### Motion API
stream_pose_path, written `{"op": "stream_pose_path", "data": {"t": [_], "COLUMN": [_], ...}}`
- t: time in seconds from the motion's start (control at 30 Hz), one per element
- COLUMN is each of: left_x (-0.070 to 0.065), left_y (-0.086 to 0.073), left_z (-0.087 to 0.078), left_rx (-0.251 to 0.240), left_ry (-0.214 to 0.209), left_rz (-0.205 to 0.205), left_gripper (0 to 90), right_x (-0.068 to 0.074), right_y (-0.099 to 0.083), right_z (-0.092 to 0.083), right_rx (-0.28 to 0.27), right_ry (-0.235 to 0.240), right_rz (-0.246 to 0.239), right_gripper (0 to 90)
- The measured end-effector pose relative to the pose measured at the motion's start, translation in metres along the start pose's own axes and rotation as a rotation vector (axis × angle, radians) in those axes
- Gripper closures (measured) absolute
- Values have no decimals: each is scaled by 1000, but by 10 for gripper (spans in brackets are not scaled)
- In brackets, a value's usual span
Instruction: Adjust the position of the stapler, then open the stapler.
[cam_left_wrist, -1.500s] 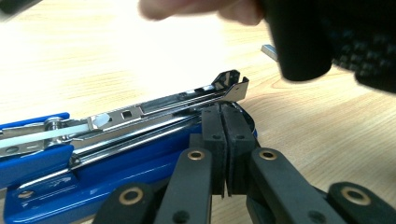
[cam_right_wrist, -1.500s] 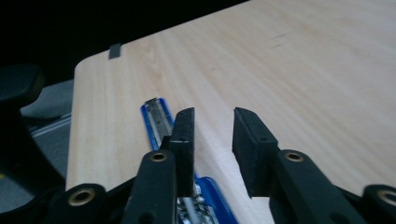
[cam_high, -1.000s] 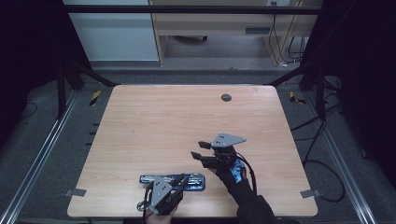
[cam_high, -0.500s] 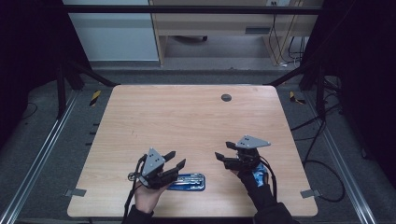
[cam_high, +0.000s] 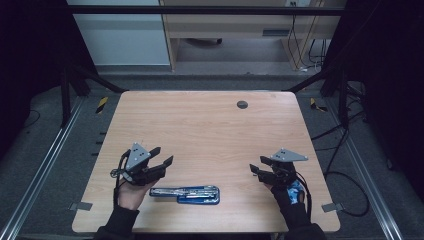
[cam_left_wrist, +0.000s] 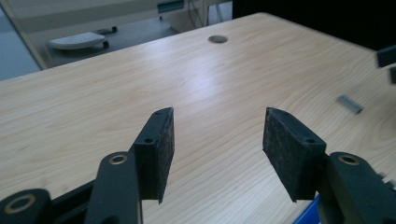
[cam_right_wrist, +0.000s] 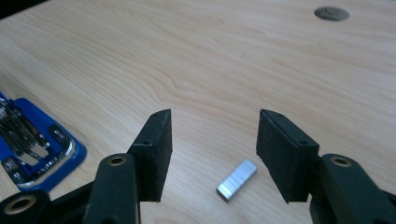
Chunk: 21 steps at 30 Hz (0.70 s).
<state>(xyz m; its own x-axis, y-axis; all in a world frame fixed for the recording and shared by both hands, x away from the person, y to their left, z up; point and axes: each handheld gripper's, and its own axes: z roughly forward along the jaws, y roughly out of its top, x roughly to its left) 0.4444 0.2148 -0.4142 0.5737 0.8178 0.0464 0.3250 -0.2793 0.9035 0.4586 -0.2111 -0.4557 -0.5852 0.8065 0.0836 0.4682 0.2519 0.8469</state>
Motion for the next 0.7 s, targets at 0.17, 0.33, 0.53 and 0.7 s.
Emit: {"op": "stream_pose_path", "data": {"t": [0.17, 0.33, 0.53, 0.7], "left_x": [17, 32, 49, 61], "left_y": [-14, -31, -47, -63], "left_z": [-3, -9, -14, -21], "left_rx": [41, 81, 107, 123], "left_ry": [28, 65, 83, 117], "left_rz": [-15, 3, -40, -41], "left_gripper": [432, 421, 415, 414], "right_x": [-3, -4, -6, -7], "right_y": [-6, -10, -12, -11], "right_z": [1, 4, 13, 21], "right_rx": [52, 95, 138, 174], "right_ry": [-32, -59, -79, -87], "right_rz": [4, 10, 10, 19], "right_gripper": [463, 466, 476, 516]}}
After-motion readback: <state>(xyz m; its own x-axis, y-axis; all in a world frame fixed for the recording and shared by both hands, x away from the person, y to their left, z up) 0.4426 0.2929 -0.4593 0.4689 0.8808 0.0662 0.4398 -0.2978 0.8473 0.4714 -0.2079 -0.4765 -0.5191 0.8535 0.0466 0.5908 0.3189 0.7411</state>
